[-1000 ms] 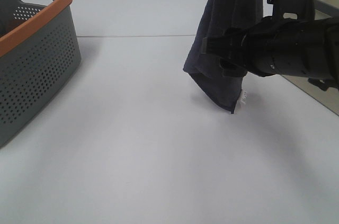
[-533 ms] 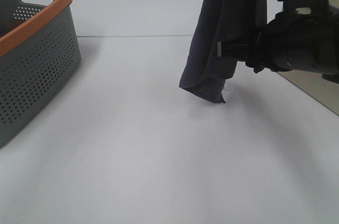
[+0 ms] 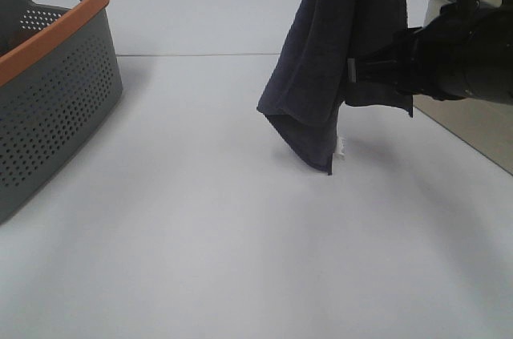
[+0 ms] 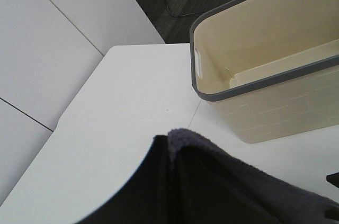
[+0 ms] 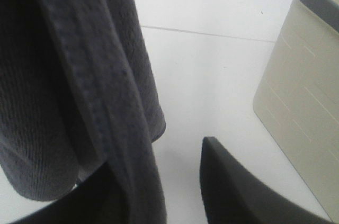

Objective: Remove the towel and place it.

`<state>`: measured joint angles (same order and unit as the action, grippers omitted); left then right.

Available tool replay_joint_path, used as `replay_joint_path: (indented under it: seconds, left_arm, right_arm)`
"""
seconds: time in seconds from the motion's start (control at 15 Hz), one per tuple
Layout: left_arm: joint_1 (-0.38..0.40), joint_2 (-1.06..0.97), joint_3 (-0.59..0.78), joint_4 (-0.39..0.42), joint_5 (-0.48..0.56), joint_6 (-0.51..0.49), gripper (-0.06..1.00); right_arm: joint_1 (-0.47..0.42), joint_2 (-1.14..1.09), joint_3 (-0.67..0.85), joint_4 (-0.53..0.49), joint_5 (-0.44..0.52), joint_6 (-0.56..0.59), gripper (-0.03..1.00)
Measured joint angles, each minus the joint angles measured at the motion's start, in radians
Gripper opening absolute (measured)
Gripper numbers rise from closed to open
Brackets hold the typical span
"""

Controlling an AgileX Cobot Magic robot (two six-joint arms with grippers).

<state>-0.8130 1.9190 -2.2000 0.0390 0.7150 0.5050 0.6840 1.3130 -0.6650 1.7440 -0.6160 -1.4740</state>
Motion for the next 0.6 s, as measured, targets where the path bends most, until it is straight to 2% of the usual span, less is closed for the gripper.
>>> replay_joint_path:
  seconds: [0.2, 0.4, 0.47, 0.53, 0.6]
  left_arm:
    - [0.0, 0.0, 0.0, -0.001, 0.0, 0.0, 0.0]
    - [0.0, 0.0, 0.0, -0.004, 0.0, 0.0, 0.0]
    - [0.0, 0.0, 0.0, -0.004, 0.0, 0.0, 0.0]
    - [0.0, 0.0, 0.0, -0.004, 0.0, 0.0, 0.0]
    - [0.0, 0.0, 0.0, -0.004, 0.006, 0.0, 0.0]
  right_arm:
    - [0.0, 0.0, 0.021, 0.0, -0.009, 0.0, 0.33]
    - [0.0, 0.0, 0.024, 0.001, -0.009, 0.0, 0.25]
    - [0.0, 0.0, 0.024, 0.001, -0.008, -0.006, 0.2]
    - [0.0, 0.0, 0.024, 0.001, -0.008, -0.046, 0.02]
    - [0.0, 0.0, 0.024, 0.001, -0.005, -0.086, 0.0]
